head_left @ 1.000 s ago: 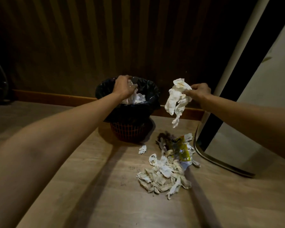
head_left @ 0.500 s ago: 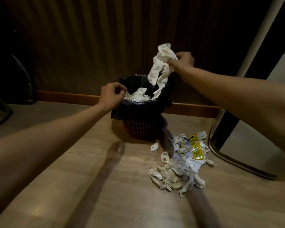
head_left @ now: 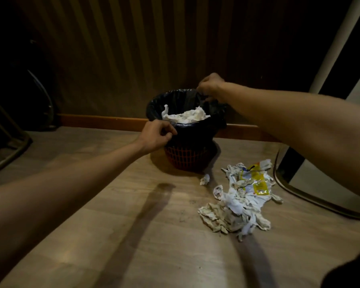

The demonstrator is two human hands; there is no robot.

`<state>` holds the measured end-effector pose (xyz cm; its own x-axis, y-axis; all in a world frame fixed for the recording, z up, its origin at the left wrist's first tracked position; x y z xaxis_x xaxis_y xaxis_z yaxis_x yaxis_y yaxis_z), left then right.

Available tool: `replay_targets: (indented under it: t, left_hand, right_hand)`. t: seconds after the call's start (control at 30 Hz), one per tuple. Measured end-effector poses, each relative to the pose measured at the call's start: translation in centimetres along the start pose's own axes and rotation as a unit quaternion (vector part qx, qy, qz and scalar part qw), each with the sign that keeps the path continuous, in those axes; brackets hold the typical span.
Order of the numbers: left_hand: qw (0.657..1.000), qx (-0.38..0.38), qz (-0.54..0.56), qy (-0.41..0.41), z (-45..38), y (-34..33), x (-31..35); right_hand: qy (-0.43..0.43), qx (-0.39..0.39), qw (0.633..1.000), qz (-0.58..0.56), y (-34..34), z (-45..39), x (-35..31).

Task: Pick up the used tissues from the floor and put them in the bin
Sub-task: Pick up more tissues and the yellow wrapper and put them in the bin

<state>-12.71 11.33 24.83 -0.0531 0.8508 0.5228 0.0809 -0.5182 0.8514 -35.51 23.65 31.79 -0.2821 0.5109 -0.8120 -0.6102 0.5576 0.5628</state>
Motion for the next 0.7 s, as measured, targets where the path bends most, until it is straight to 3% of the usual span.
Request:
replay_targets:
  t: [0.2, 0.37, 0.53, 0.7]
  left_hand:
    - [0.995, -0.080, -0.054, -0.028, -1.0, -3.6, 1.0]
    - [0.980, -0.165, -0.102, -0.043, -2.6, -7.6, 2.6]
    - [0.961, -0.233, -0.137, -0.059, -3.9, -12.1, 4.6]
    - [0.904, -0.374, -0.190, -0.079, -4.3, -18.3, 5.0]
  right_hand:
    - [0.008, 0.044, 0.998, 0.052, 4.0, 3.4, 5.1]
    - [-0.070, 0.062, 0.988, 0.123, 6.4, 6.7, 13.3]
    - [-0.121, -0.078, 0.954, 0.264, 6.2, 8.5, 21.4]
    - [-0.072, -0.260, 0.845, 0.461, 4.6, 9.8, 26.7]
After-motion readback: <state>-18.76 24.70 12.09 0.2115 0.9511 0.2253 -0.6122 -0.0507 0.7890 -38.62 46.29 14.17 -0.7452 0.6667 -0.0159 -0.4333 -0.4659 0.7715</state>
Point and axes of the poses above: each hand's wrist, its own z-axis away from the middle knuckle, its own y-axis out of the back of the hand, x = y × z, the point moved 2 cm from there along -z, towards the middle knuckle, and after that the axes turned 14 degrees about -x, right-handed, at the moved point
